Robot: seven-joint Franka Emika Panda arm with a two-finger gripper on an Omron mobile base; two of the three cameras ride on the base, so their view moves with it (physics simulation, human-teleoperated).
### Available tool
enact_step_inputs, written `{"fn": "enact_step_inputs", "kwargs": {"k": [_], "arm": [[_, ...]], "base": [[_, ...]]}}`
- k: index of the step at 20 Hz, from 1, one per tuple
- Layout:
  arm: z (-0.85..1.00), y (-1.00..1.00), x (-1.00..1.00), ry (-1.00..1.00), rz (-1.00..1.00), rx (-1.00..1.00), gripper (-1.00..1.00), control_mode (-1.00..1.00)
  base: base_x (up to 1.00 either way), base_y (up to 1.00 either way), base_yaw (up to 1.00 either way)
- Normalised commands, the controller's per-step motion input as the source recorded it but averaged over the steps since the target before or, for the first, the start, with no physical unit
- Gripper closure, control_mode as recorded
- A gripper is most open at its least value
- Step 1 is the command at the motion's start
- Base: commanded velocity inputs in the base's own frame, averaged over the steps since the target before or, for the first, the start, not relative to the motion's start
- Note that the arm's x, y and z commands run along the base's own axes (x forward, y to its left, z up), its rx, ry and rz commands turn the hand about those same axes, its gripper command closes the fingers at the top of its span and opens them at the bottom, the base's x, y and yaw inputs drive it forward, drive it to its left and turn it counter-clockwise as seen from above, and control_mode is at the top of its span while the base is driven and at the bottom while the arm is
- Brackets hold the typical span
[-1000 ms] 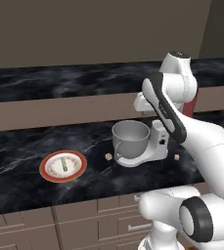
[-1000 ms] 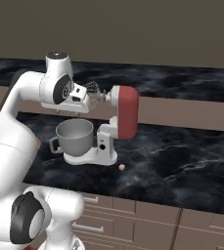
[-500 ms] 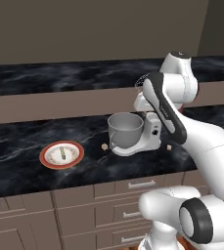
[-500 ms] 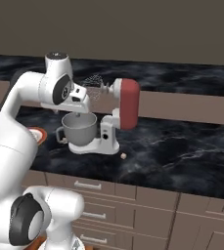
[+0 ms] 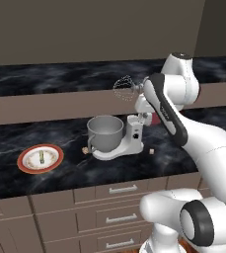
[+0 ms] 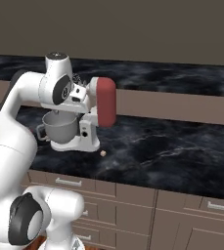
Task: Add butter and sugar cubes to the stand mixer bowl and then turn on the stand mixer to begin making frosting.
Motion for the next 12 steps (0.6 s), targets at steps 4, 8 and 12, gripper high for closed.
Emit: {"fn": "enact_step_inputs", "kwargs": {"k": [4,8,12], "arm": [[0.0,0.0,0.0,0.0,0.0,0.0,-1.0,1.0],[0.0,0.0,0.0,0.0,0.0,0.0,-1.0,1.0],[0.0,0.0,0.0,0.01,0.0,0.0,-1.0,-1.0]], "base": [[0.0,-0.23,0.0],[0.0,-0.08,0.0],[0.0,0.0,0.0]]}}
